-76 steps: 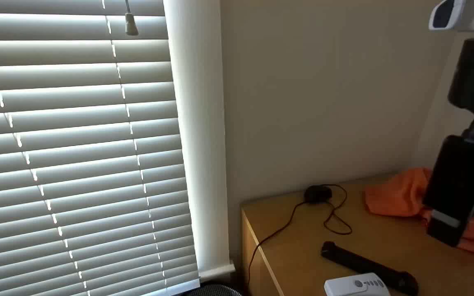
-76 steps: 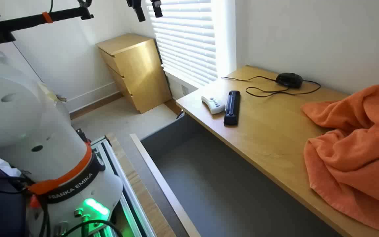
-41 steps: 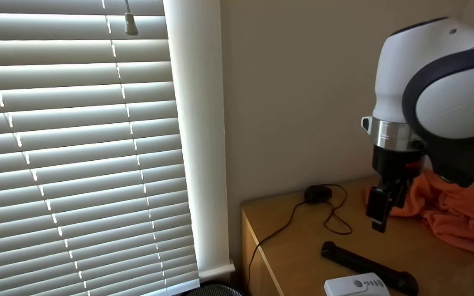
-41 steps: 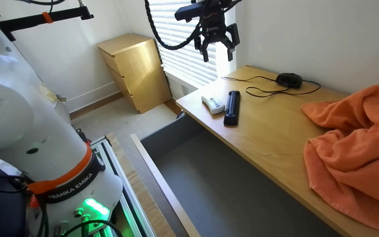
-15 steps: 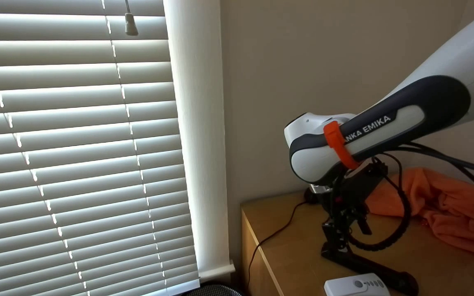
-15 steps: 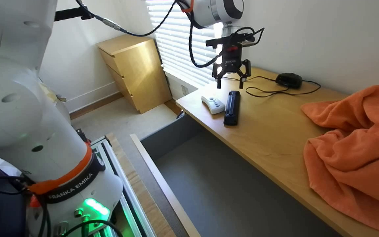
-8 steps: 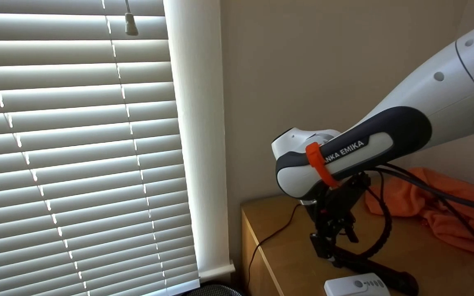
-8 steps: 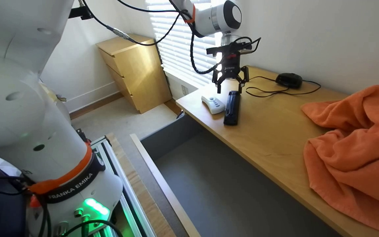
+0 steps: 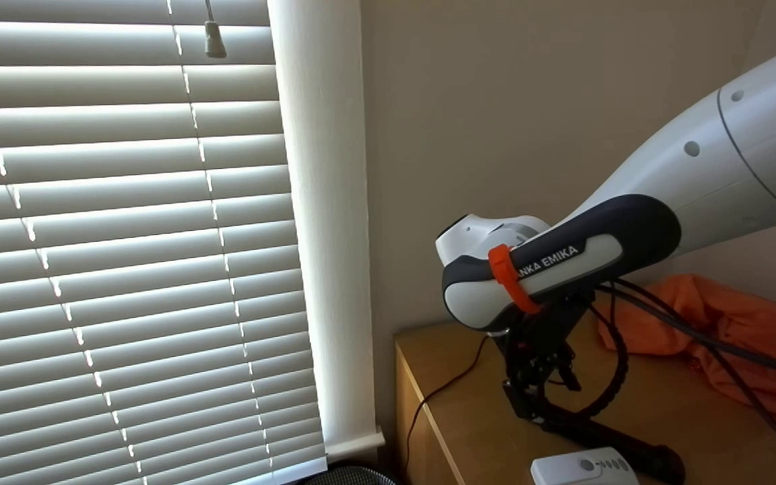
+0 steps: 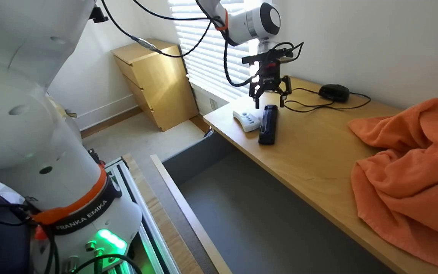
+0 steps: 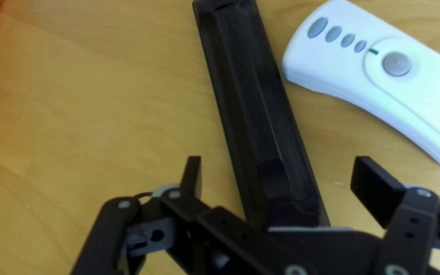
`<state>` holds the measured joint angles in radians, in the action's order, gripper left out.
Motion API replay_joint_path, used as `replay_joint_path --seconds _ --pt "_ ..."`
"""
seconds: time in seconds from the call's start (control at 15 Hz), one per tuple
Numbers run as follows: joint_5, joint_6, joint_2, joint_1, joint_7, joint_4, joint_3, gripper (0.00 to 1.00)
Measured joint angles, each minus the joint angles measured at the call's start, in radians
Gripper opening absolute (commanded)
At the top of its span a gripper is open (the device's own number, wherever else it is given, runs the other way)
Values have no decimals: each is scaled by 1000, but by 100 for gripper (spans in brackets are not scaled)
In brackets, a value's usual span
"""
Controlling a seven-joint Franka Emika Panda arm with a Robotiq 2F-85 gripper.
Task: Turn the remote
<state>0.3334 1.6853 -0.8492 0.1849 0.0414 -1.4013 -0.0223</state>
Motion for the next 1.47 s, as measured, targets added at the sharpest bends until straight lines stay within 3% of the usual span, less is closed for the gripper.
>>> replay_joint_path --seconds 0.07,0.13,0.2,0.33,0.47,0.6,0.67,0.73,0.8,1.2,1.47 --pt "4 0 -9 2 0 13 1 87" --pt "6 0 -16 4 2 23 1 68" --pt "8 -1 -25 6 4 35 2 58" --pt "10 -8 -42 10 7 57 2 90" --pt "10 -31 -59 13 12 79 2 98" --pt "10 -55 -74 16 20 99 2 100" --pt "10 -67 -81 17 23 109 2 93" --pt "10 -77 -88 17 26 119 2 75" --pt "10 -82 -94 18 29 127 2 75" --pt "10 -99 -125 20 62 176 2 29" --pt "16 -131 -134 22 84 208 4 20"
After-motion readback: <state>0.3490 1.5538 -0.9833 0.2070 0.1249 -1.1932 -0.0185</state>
